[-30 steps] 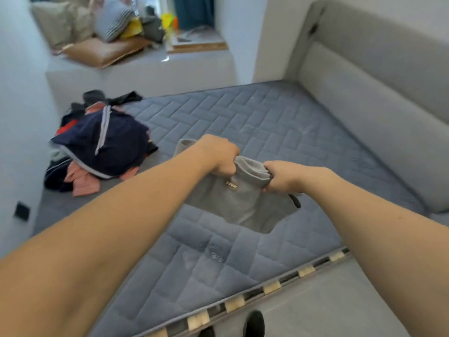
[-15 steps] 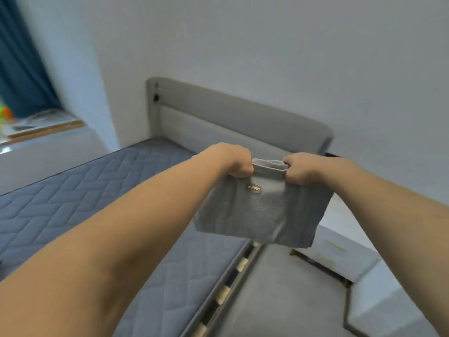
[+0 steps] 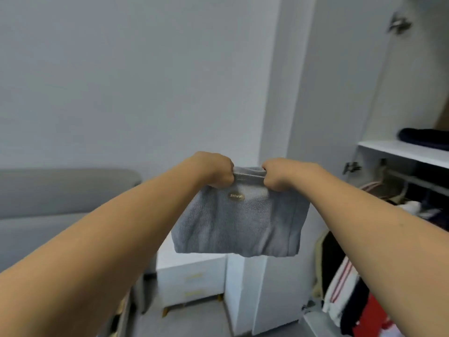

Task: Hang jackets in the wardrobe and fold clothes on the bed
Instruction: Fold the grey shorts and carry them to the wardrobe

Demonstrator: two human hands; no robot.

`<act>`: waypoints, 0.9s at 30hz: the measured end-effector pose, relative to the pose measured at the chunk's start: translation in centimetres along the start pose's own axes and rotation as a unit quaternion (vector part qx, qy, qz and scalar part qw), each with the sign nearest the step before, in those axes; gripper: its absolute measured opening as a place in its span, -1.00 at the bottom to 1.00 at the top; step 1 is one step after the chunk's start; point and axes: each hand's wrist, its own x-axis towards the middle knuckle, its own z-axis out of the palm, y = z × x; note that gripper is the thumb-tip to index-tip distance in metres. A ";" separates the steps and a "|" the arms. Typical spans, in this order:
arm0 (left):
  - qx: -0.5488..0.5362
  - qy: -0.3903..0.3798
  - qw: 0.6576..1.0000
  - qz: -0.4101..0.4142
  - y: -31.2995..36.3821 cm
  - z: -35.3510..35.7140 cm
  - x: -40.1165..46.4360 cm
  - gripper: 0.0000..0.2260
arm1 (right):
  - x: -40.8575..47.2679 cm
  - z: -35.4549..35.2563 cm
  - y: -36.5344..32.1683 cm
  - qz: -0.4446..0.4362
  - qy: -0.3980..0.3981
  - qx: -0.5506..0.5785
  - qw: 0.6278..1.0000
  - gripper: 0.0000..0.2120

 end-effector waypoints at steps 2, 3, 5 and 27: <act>-0.015 0.020 0.999 0.045 1.8 -1.5 4.1 -0.86 | 0.4 -1.2 3.5 0.050 0.011 0.002 0.999 -0.86; -0.024 0.028 0.997 0.066 2.8 -2.4 6.1 -0.84 | 0.4 -1.8 5.2 0.076 0.018 0.006 0.997 -0.84; -0.040 0.043 0.992 0.111 4.9 -4.1 9.7 -0.83 | 0.2 -3.0 8.4 0.130 0.031 0.010 0.991 -0.79; -0.192 0.322 0.874 0.307 38.3 -21.5 38.7 -0.93 | -2.9 -11.8 45.7 0.460 0.270 -0.138 0.834 -0.85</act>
